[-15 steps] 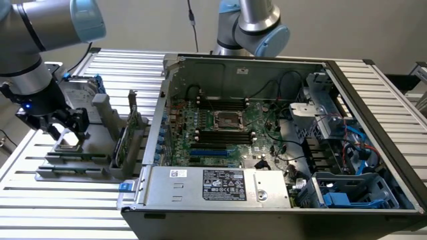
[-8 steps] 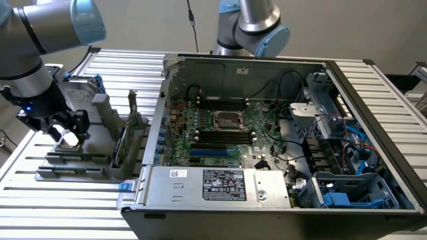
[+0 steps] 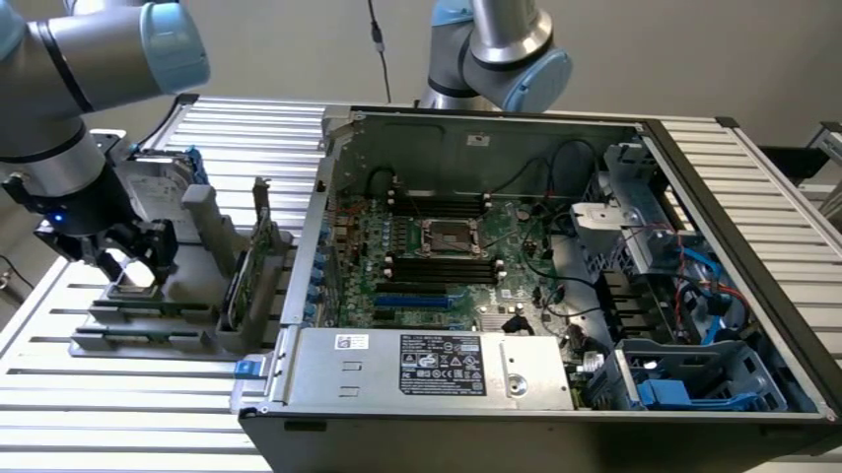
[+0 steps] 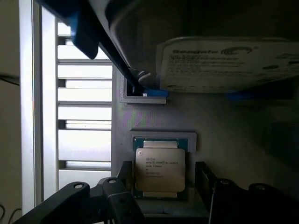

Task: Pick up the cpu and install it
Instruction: 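Pick up the cpu and move it towards the insertion slot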

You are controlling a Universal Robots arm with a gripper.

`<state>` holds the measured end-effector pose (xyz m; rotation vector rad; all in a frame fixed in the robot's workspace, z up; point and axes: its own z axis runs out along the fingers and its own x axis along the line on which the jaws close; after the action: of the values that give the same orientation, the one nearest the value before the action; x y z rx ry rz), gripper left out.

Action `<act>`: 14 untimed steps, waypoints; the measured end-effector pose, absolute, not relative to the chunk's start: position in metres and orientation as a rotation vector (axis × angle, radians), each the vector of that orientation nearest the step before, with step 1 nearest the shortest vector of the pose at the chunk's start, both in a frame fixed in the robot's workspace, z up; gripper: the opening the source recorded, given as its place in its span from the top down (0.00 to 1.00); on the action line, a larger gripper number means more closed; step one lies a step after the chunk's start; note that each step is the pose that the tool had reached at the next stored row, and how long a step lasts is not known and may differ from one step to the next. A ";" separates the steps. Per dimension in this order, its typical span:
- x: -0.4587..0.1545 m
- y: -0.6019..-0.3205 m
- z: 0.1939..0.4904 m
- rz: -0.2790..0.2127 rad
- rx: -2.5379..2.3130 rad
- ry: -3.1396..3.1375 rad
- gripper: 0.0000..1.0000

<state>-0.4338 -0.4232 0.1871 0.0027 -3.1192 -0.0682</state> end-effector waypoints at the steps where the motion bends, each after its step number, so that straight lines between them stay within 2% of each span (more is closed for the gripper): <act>1: -0.434 -0.423 0.187 -0.069 0.002 -3.119 0.35; 14: -0.434 -0.423 0.185 -0.074 -0.003 -3.118 0.37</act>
<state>-0.4343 -0.4233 0.1852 -0.0032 -3.1183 -0.0740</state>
